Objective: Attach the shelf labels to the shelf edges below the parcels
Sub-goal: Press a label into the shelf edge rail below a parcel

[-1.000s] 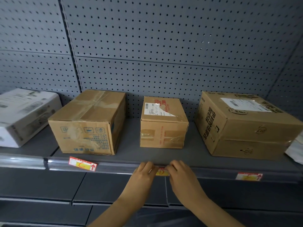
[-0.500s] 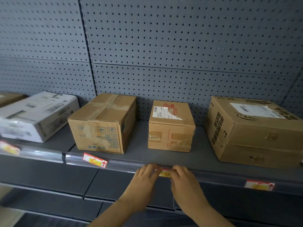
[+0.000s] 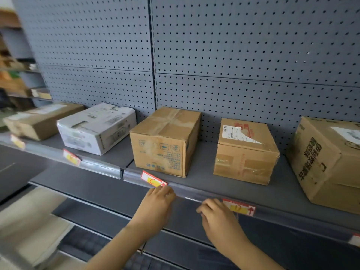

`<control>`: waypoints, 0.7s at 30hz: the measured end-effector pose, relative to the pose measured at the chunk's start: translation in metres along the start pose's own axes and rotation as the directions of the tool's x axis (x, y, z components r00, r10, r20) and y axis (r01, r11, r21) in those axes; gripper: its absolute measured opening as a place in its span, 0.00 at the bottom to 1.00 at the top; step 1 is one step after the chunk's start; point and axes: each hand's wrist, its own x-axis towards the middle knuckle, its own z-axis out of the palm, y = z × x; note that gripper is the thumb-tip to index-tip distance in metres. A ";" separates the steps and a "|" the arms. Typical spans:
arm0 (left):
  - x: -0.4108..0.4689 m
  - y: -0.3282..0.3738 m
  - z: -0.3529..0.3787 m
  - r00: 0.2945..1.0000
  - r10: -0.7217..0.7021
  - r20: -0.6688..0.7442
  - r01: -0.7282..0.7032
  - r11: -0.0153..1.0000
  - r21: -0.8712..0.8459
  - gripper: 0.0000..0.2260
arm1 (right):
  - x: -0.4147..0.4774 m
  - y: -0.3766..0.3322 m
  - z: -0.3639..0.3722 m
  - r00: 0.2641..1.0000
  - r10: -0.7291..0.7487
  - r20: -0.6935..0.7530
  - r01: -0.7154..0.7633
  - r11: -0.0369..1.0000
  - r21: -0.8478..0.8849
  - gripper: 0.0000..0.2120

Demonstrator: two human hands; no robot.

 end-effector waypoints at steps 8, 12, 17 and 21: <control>0.017 -0.092 -0.036 0.999 0.018 -0.043 -0.018 1.000 0.006 0.11 | 0.050 -0.059 0.027 0.984 0.152 -0.088 -0.139 0.980 0.140 0.12; 0.027 -0.122 -0.039 0.995 0.095 -0.021 -0.095 0.995 0.019 0.15 | 0.075 -0.086 0.039 0.964 0.246 -0.100 -0.231 0.963 0.138 0.11; 0.036 -0.140 -0.030 0.987 0.156 0.042 -0.153 0.986 -0.059 0.14 | 0.088 -0.107 0.046 0.925 0.360 -0.125 -0.348 0.931 0.108 0.11; 0.042 -0.146 -0.017 0.986 0.143 0.086 -0.135 0.987 -0.090 0.09 | 0.092 -0.109 0.049 0.907 0.404 -0.121 -0.397 0.915 0.080 0.10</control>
